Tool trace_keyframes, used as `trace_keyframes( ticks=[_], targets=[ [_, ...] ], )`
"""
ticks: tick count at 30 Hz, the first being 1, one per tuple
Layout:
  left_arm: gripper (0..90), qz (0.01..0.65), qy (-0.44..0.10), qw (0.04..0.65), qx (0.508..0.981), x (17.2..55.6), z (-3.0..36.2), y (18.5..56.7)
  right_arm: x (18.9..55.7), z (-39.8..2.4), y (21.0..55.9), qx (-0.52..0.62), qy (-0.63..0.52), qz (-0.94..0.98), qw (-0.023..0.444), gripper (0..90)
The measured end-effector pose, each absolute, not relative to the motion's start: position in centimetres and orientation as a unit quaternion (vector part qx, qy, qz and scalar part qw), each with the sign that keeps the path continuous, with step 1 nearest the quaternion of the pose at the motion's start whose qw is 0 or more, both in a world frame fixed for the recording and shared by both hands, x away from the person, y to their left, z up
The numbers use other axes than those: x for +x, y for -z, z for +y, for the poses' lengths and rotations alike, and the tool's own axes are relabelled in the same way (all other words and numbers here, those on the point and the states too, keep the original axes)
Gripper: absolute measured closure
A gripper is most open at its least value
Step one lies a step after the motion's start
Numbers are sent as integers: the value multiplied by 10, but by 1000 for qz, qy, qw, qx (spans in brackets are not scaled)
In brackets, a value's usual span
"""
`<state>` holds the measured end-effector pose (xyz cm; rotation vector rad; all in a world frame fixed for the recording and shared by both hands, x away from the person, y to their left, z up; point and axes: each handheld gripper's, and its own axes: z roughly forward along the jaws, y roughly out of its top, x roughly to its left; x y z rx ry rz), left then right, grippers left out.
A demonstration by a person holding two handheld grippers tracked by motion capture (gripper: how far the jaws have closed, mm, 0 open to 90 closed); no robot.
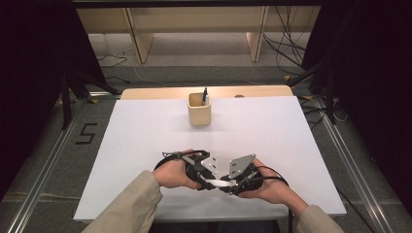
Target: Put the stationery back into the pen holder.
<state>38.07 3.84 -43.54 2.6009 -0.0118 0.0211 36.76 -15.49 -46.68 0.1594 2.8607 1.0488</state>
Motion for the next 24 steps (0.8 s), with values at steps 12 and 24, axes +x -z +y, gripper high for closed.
trace_keyframes(
  ticks=[12, 24],
  targets=[
    [663, -29, -14, 271, 962, 380, 36, 435, 367, -157, 467, 35, -336, 940, 39, 710],
    [253, 43, -66, 351, 933, 385, 57, 421, 372, -164, 465, 87, -347, 932, 60, 712]
  ],
)
